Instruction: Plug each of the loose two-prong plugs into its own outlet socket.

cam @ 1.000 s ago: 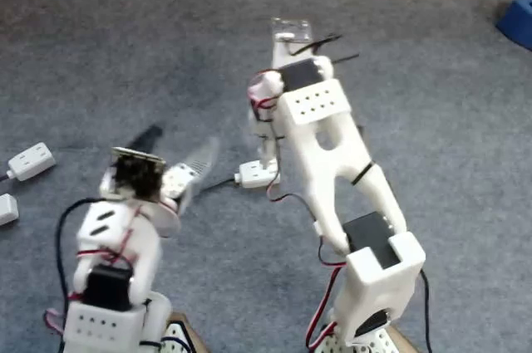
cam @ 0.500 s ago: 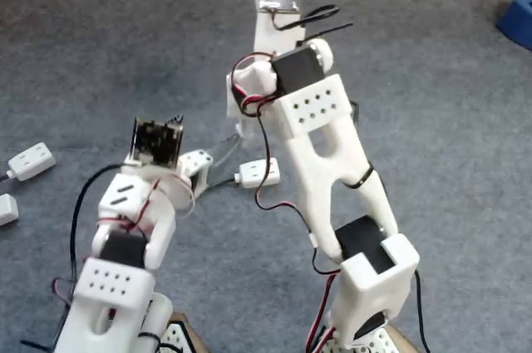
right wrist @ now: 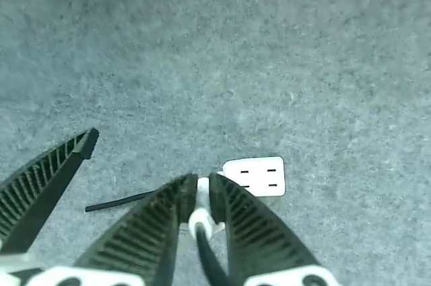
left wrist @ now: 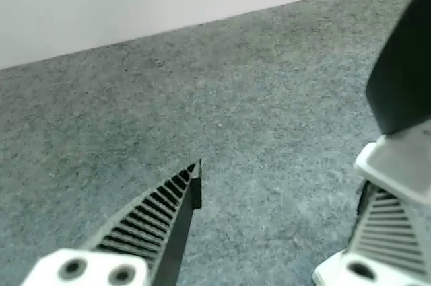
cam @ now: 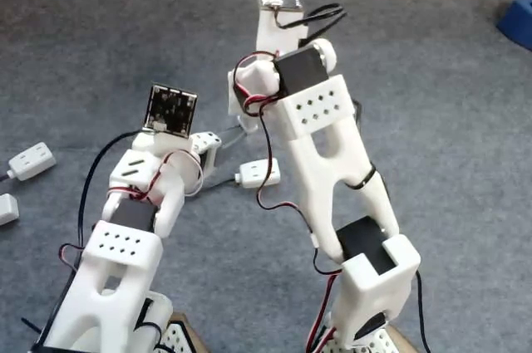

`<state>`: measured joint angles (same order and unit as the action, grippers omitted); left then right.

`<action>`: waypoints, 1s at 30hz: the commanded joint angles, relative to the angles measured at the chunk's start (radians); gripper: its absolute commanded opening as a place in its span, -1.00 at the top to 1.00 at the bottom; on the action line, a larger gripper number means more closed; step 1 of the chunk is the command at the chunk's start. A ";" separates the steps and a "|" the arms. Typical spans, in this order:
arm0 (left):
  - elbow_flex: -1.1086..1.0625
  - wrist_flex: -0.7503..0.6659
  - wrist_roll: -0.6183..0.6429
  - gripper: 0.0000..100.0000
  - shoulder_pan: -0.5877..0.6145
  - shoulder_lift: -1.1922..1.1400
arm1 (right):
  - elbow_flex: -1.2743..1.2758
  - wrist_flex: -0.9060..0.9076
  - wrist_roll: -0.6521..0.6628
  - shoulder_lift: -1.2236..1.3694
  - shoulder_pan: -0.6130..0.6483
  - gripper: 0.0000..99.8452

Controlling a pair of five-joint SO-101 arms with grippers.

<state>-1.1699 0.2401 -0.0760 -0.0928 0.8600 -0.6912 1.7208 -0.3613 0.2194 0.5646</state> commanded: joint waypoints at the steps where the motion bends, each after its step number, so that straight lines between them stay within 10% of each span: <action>1: 0.061 -0.052 0.000 0.30 0.018 -0.001 | -0.022 0.041 0.025 -0.012 0.022 0.99; 30: 0.030 -0.054 -0.038 0.30 0.099 -0.001 | 0.427 -0.131 0.226 -0.010 -0.116 0.99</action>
<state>-1.1546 0.2079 -0.1097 -0.0023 0.8508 -0.2539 1.6042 -0.1496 0.2486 0.4588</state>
